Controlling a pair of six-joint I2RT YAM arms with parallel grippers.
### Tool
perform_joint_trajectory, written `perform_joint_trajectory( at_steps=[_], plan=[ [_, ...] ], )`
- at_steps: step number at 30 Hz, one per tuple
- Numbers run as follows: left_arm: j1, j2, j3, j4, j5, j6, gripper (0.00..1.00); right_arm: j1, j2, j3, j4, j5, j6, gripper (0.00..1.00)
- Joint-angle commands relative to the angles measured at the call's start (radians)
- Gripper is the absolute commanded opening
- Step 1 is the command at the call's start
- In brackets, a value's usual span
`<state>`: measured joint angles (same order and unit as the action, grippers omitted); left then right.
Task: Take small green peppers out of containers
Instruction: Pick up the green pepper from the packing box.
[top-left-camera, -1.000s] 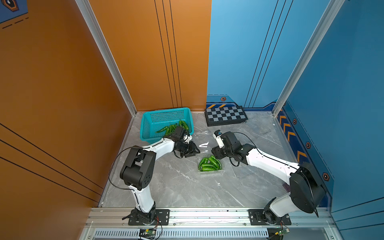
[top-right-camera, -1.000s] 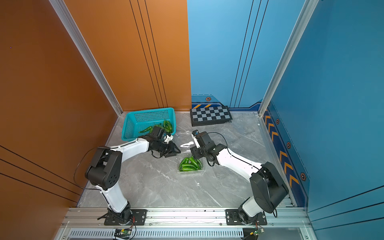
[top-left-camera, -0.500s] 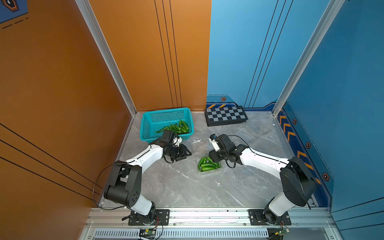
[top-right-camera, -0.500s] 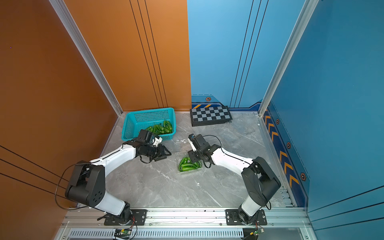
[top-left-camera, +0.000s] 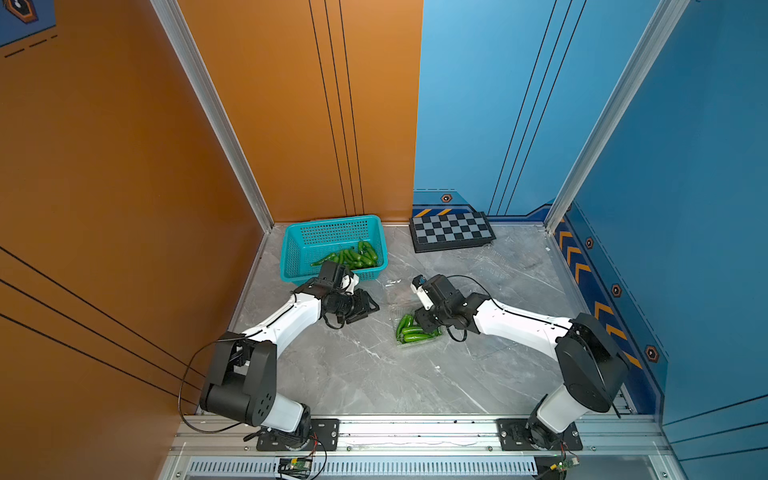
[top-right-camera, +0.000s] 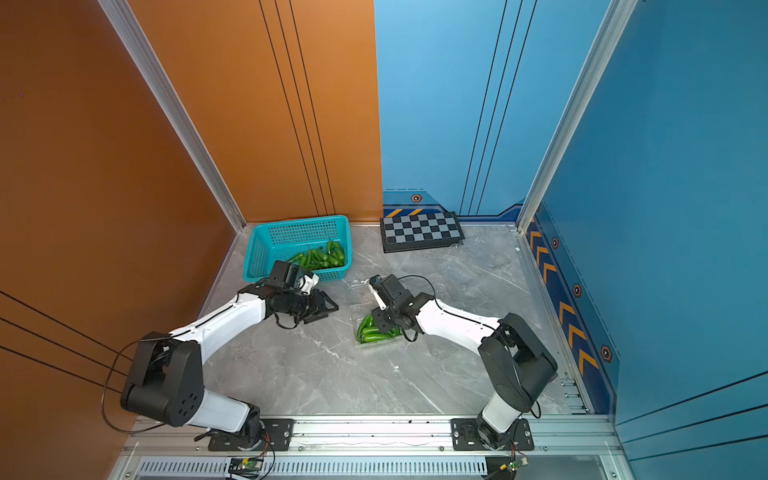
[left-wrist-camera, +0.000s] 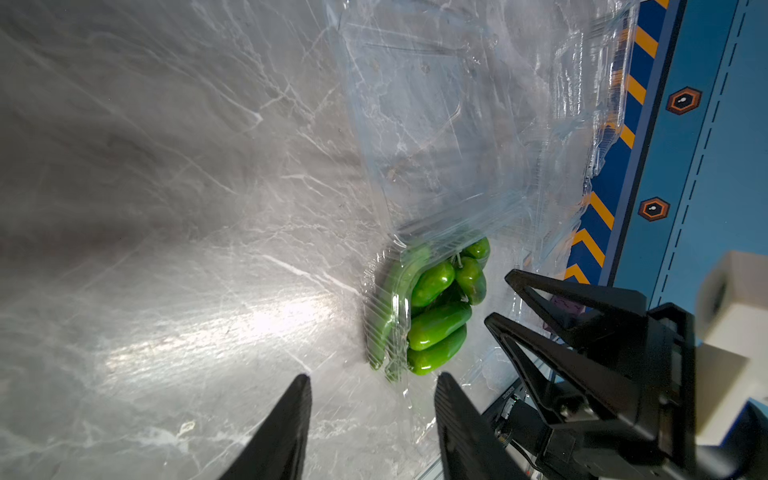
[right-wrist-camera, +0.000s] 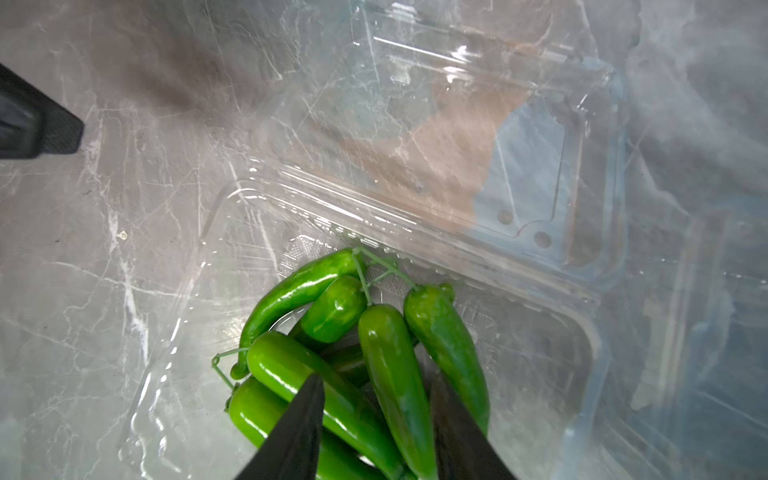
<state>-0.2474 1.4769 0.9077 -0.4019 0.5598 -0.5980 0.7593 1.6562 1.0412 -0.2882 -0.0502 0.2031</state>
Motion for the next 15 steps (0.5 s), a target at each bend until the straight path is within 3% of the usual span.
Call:
perform_joint_trajectory(
  at_steps=[1,10,15],
  plan=[
    [0.015,-0.021,-0.016,-0.02,-0.02,0.018,0.51,0.002,0.037,0.022,-0.028,-0.004,0.003,0.43],
    [0.028,-0.021,-0.027,-0.02,-0.014,0.022,0.51,-0.004,0.08,0.033,-0.02,0.02,-0.004,0.42],
    [0.033,-0.021,-0.025,-0.02,-0.013,0.025,0.51,-0.006,0.1,0.046,-0.02,0.023,-0.01,0.34]
  ],
)
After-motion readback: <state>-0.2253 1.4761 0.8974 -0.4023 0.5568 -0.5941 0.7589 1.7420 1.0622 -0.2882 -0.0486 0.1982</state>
